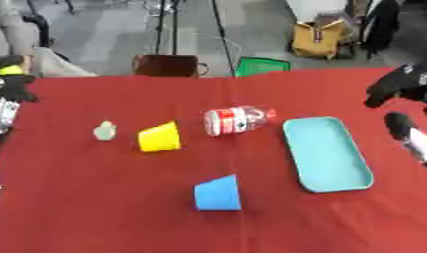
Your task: Pick up objects on the table and place them in the box.
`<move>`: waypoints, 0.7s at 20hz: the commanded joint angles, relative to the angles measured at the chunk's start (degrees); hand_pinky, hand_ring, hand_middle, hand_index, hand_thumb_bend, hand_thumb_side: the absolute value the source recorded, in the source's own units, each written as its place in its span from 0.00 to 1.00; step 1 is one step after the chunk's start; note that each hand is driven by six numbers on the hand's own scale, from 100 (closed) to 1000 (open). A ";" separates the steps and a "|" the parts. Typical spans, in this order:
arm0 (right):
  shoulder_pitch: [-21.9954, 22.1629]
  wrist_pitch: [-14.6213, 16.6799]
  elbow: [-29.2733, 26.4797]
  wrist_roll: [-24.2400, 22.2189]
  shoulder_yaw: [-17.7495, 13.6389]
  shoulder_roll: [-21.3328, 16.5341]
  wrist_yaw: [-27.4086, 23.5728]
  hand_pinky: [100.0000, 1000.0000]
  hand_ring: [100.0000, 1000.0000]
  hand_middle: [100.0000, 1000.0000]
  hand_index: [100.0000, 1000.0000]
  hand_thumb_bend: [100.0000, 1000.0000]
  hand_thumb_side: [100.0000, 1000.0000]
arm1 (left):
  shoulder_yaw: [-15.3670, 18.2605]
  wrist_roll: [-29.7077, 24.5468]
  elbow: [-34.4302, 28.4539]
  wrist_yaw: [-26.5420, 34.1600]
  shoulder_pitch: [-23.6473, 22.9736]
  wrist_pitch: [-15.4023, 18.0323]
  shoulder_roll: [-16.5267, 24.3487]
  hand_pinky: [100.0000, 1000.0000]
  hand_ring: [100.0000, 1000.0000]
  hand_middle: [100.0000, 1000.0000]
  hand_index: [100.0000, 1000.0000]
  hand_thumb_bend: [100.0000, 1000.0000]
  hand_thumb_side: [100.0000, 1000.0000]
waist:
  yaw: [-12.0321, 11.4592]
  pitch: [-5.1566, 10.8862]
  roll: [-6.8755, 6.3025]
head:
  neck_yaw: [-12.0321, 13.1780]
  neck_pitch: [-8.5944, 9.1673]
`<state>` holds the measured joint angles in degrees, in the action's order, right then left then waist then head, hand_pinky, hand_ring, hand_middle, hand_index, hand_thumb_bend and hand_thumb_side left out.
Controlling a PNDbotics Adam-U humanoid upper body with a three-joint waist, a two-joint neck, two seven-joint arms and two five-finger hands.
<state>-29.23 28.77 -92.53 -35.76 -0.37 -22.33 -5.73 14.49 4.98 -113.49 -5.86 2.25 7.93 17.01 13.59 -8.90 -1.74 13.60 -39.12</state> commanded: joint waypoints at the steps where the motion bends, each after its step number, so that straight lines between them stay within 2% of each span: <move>1: -0.74 1.26 -0.74 -1.19 -0.60 -0.67 -0.35 0.56 0.59 0.62 0.71 0.14 0.38 | 0.58 0.19 -1.10 -0.37 0.44 0.01 0.54 0.48 0.65 0.74 0.78 0.45 0.59 | -0.06 0.58 0.12 | 0.06 0.72; 14: -0.74 1.20 -0.77 -1.26 -0.59 -0.71 -0.35 0.56 0.59 0.62 0.71 0.14 0.38 | 0.59 -0.05 -1.10 -0.50 0.35 0.01 0.54 0.48 0.65 0.75 0.79 0.45 0.56 | 0.11 0.62 -0.05 | 0.03 0.80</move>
<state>-29.22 28.75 -92.53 -35.78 -0.37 -22.32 -5.73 14.66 4.96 -113.49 -6.12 2.25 7.91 17.01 13.67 -8.90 -1.88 13.61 -38.70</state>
